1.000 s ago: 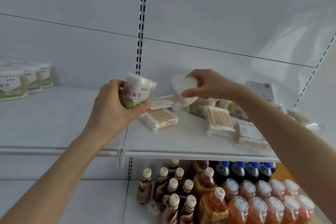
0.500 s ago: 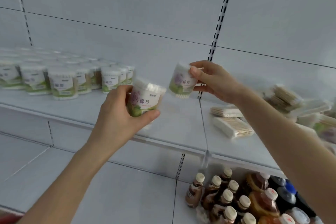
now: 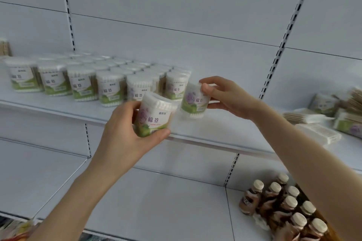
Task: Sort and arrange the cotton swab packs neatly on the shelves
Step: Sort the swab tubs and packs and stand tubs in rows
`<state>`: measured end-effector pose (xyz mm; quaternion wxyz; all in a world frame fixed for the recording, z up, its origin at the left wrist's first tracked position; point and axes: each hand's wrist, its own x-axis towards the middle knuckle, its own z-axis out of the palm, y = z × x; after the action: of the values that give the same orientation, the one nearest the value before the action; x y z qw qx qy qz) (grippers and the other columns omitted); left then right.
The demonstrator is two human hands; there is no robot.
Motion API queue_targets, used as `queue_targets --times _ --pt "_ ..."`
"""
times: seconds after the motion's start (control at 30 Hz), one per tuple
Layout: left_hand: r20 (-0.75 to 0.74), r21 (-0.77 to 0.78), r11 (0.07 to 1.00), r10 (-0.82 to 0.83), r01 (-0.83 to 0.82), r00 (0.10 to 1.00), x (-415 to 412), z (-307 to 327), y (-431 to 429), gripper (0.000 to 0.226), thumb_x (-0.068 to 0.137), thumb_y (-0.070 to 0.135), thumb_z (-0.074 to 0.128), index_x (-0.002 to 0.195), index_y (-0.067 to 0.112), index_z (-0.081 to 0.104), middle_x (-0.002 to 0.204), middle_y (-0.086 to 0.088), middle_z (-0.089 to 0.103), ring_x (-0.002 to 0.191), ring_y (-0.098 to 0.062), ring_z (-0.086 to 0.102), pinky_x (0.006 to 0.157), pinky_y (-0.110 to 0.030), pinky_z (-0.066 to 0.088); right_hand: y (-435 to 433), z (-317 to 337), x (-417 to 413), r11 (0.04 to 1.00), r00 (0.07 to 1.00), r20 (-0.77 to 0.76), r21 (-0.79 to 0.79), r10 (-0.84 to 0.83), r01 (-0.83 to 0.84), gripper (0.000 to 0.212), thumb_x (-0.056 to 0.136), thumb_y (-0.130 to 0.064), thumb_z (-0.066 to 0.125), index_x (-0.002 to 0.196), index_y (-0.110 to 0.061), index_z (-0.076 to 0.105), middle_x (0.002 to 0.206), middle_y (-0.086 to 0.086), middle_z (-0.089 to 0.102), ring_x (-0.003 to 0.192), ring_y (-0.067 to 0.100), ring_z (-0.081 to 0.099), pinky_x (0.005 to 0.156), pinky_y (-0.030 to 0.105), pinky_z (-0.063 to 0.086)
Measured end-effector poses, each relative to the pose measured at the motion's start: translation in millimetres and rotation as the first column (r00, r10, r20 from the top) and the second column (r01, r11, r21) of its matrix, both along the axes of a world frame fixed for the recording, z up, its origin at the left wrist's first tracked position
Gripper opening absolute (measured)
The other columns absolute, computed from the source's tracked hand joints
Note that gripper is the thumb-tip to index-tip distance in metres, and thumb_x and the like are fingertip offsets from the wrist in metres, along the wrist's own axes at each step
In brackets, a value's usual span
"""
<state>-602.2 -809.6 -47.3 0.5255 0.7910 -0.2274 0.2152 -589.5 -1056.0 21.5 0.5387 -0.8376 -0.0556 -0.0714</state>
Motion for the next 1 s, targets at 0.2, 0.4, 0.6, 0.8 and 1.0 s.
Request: queue_targets --times 0.2,0.4,0.6,0.8,1.0 --pt "-0.024 -0.009 0.998 -0.068 0.067 0.997 11.3 -6.6 23.1 0.059 0.056 0.046 0.085 0.103 0.029 0.052 0.103 0.007 0.057 0.091 0.001 0.055 0.068 -0.013 0.043 13.5 0.7 -6.2 0.979 0.987 0.015 -0.124 -0.158 0.159 0.042 0.089 -0.033 0.056 0.129 -0.024 0.046 0.116 0.002 0.062 0.108 0.014 0.059 0.097 0.038 0.048" --pt "-0.05 -0.026 0.995 -0.094 0.093 0.994 22.3 -18.0 34.1 0.074 0.046 0.064 0.069 0.108 0.026 0.055 0.103 0.006 0.058 0.092 -0.001 0.056 0.074 -0.022 0.049 28.7 -0.1 -5.8 0.788 0.902 0.25 -0.44 -0.353 0.43 0.038 0.076 -0.046 0.069 0.11 -0.028 0.061 0.108 -0.005 0.059 0.091 0.013 0.059 0.074 0.024 0.046" --pt "-0.036 -0.052 0.994 -0.094 0.092 0.995 29.4 -17.4 41.2 0.072 0.046 0.066 0.068 0.106 0.031 0.051 0.103 0.009 0.057 0.093 0.0 0.055 0.073 -0.018 0.046 49.8 -3.2 16.4 0.772 0.882 0.298 -0.432 -0.365 0.466 0.041 0.072 -0.041 0.075 0.108 -0.025 0.063 0.097 -0.002 0.058 0.083 0.012 0.054 0.06 0.014 0.038" --pt "-0.018 -0.053 0.996 -0.076 0.075 0.997 30.0 -15.5 46.1 0.064 0.055 0.045 0.086 0.104 0.034 0.048 0.104 0.01 0.056 0.093 0.002 0.054 0.069 -0.012 0.043 67.5 -2.7 42.6 0.76 0.888 0.301 -0.464 -0.348 0.455 0.043 0.075 -0.043 0.072 0.11 -0.021 0.062 0.1 0.003 0.059 0.09 0.016 0.053 0.065 0.02 0.038" --pt "0.017 -0.07 0.995 -0.075 0.076 0.997 29.6 -13.6 47.6 0.061 0.056 0.043 0.087 0.103 0.036 0.048 0.103 0.013 0.054 0.097 0.008 0.049 0.07 -0.004 0.042 65.4 -3.6 54.0 0.74 0.898 0.283 -0.51 -0.338 0.439 0.048 0.074 -0.048 0.07 0.113 -0.022 0.06 0.108 0.001 0.058 0.103 0.017 0.051 0.08 0.026 0.039"
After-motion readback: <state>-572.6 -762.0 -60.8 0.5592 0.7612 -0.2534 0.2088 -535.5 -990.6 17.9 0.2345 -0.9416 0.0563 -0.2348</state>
